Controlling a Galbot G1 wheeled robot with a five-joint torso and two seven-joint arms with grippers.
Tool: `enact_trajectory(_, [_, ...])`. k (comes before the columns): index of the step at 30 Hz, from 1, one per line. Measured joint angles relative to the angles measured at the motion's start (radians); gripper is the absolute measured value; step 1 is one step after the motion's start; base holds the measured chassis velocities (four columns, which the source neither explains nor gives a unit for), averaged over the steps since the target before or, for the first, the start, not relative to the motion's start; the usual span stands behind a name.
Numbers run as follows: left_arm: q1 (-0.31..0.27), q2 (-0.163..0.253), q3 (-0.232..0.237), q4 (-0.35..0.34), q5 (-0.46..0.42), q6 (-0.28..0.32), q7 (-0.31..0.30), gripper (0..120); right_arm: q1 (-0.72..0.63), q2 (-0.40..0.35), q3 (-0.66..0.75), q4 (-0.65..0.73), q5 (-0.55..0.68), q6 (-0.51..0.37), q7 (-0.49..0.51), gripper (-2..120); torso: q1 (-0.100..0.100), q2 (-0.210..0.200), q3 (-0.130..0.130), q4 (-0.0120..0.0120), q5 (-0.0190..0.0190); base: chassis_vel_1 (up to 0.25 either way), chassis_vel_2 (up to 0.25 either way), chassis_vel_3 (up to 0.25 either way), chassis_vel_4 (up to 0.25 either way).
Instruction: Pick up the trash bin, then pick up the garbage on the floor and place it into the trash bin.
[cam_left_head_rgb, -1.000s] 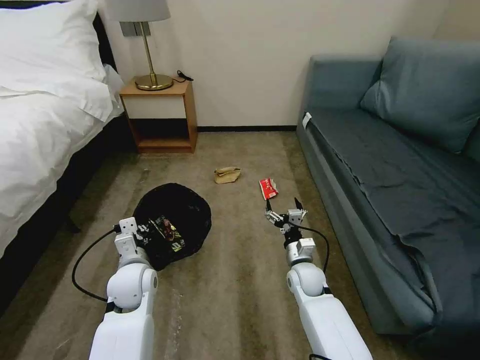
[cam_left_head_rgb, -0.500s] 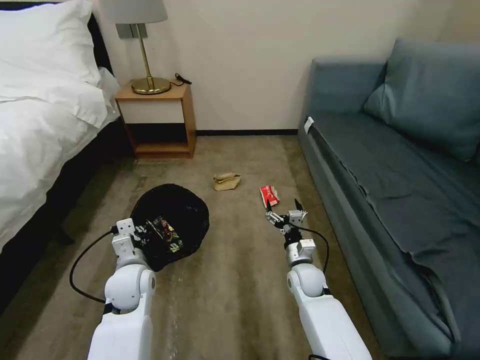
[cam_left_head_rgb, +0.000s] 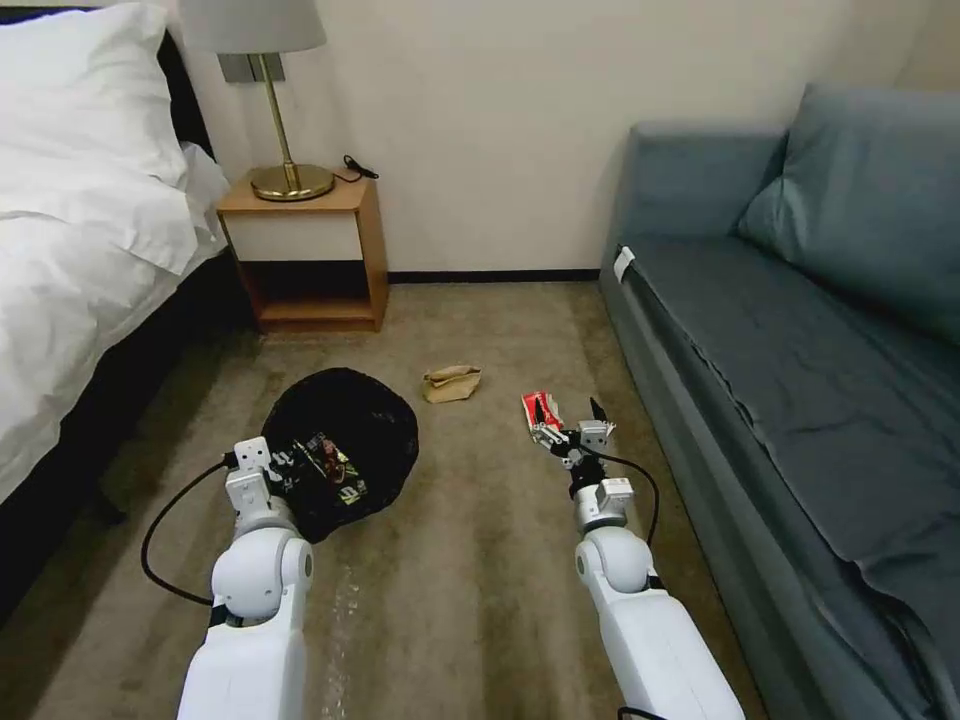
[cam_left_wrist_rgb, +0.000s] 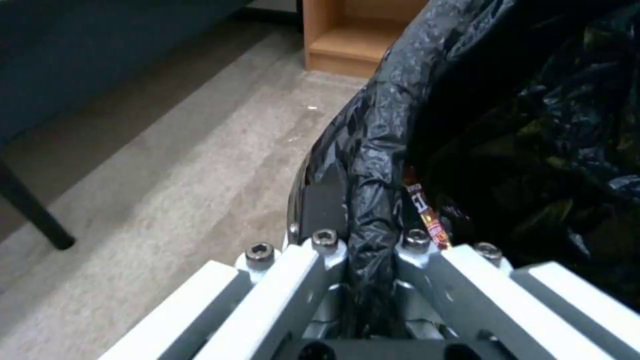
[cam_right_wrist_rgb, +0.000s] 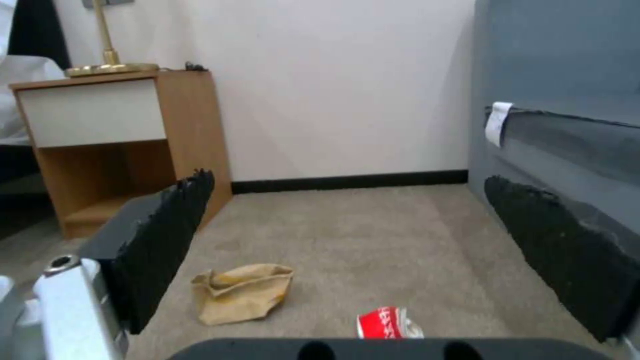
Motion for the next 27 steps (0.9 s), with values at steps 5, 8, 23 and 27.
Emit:
enact_trajectory(5, [0.002, 0.0, 0.0, 0.0, 0.0, -0.002, -0.005, 1, -0.001, 0.0, 0.001, -0.001, 0.0, 0.0, -0.002, 100, 0.0, 0.0, 0.0, 0.0001, 0.0002, -0.136, 0.141, 0.144, -0.139])
enact_trajectory(8, [0.001, 0.001, -0.003, -0.001, 0.0, -0.006, -0.012, 1, -0.004, -0.002, -0.001, -0.001, 0.004, 0.0, -0.009, 100, 0.0, 0.0, 0.0, 0.0002, 0.0, -0.149, 0.154, 0.154, -0.134])
enact_trajectory(23, [0.0, 0.006, -0.002, -0.011, 0.0, -0.003, -0.011, 1, -0.001, -0.014, -0.008, -0.02, 0.009, -0.005, -0.023, 100, 0.0, 0.0, 0.0, 0.0002, 0.0001, -0.136, 0.133, 0.137, -0.135])
enact_trajectory(27, [0.0, 0.007, 0.0, -0.011, 0.0, -0.002, -0.008, 1, -0.004, -0.018, -0.006, -0.028, 0.008, -0.005, -0.029, 100, 0.0, 0.0, 0.0, 0.0, 0.0, -0.136, 0.133, 0.151, -0.149])
